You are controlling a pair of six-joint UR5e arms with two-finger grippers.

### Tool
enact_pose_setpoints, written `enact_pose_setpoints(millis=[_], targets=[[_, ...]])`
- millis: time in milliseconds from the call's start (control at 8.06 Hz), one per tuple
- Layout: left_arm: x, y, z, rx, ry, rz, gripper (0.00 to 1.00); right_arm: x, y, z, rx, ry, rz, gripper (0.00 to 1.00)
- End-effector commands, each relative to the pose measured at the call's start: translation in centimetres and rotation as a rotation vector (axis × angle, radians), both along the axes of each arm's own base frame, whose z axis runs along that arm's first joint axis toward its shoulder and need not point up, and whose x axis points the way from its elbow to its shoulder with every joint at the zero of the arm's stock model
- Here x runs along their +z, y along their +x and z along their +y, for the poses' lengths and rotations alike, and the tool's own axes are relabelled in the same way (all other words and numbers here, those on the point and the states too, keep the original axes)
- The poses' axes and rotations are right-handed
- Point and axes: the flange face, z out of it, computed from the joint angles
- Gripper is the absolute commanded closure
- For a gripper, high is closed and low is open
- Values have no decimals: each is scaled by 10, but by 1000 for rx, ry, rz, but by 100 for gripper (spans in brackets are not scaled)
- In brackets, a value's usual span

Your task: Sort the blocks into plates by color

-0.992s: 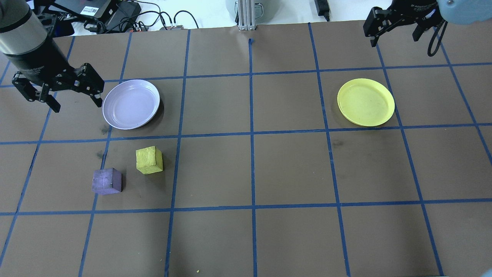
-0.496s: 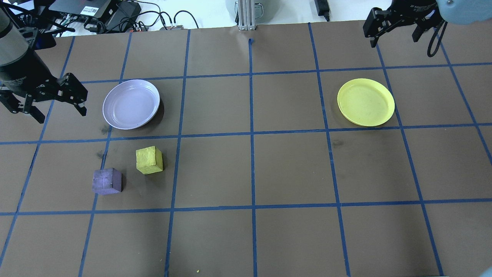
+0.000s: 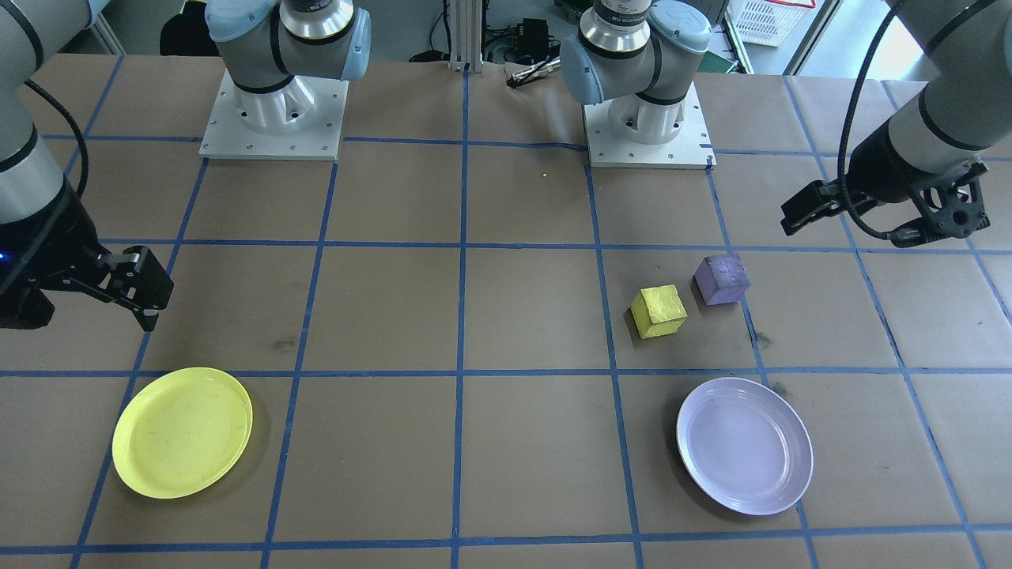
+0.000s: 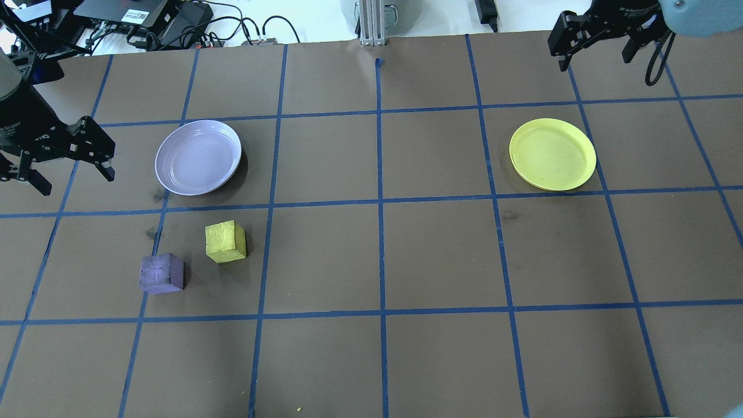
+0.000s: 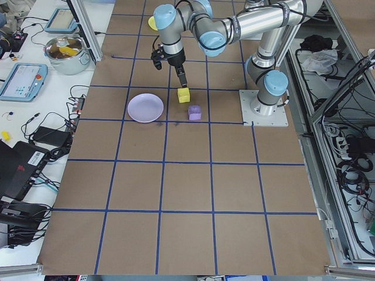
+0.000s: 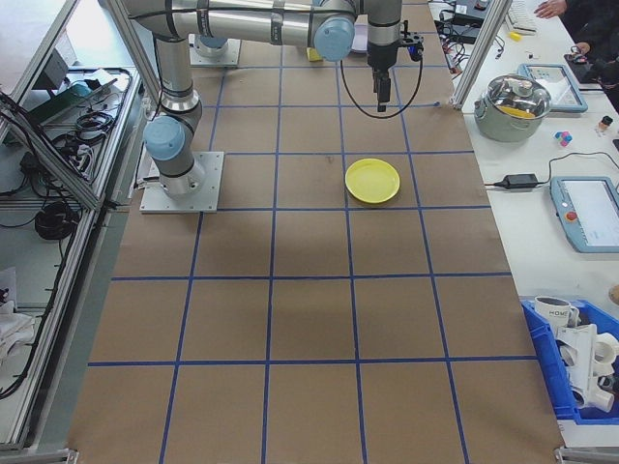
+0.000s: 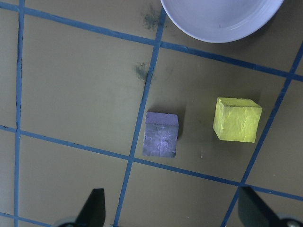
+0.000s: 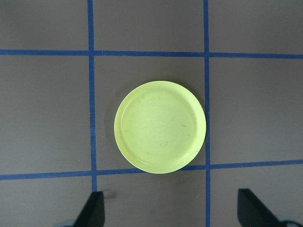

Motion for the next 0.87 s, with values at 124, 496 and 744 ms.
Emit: enact_pose_setpoints(millis=[124, 496, 744], targets=[[-21, 7, 8, 22, 34, 20, 0, 0, 0, 0, 1, 2, -1, 0], [-32, 12, 12, 37, 51, 32, 0, -1, 0, 0, 1, 2, 1, 0], [-44, 21, 18, 60, 74, 43, 0, 0, 0, 0, 0, 1, 2, 0]])
